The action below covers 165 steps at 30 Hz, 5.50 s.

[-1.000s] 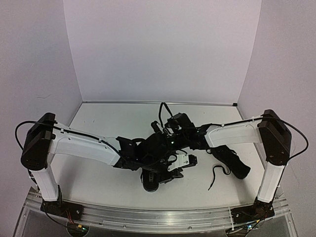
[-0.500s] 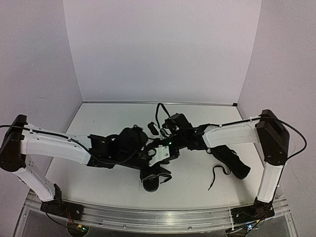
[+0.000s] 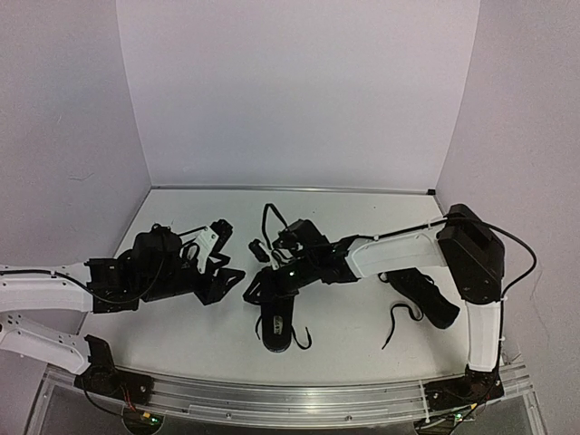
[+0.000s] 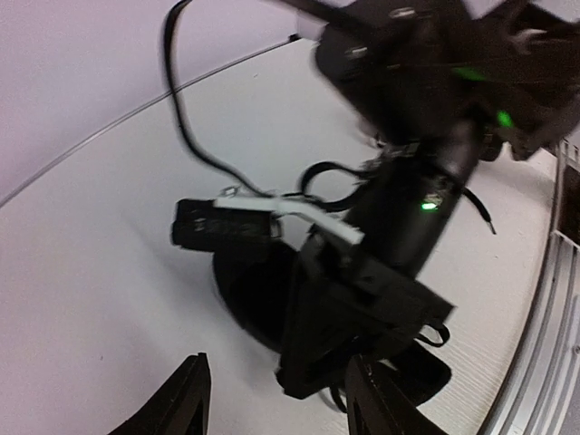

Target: Tie the shoes

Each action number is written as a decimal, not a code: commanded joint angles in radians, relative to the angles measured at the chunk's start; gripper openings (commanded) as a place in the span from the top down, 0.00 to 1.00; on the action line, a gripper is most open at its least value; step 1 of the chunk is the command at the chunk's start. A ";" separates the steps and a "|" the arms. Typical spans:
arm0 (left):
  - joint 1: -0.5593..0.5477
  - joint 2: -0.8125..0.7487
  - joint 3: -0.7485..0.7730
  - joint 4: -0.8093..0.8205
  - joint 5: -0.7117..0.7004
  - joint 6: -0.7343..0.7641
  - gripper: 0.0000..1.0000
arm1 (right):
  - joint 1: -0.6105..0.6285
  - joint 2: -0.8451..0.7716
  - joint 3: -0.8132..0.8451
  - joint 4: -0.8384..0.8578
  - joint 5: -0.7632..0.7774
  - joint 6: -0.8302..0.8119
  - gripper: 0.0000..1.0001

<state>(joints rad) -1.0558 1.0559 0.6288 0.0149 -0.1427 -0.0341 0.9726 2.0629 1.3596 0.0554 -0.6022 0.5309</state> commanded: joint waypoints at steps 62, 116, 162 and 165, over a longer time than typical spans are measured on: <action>0.298 0.458 0.107 0.079 0.552 -0.052 0.52 | -0.063 0.030 0.219 -0.502 0.007 -0.615 0.69; 0.346 0.472 0.092 -0.001 0.542 -0.045 1.00 | -0.116 -0.114 0.096 -0.419 -0.008 -0.517 1.00; 0.346 0.472 0.085 0.011 0.544 -0.047 1.00 | -0.113 -0.073 0.146 -0.476 -0.017 -0.542 1.00; 0.346 0.472 0.083 0.007 0.535 -0.048 1.00 | -0.115 -0.095 0.124 -0.449 -0.014 -0.529 1.00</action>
<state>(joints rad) -0.7162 1.5280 0.6998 0.0246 0.4140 -0.0792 0.8543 2.0449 1.4926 -0.4295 -0.6367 -0.0066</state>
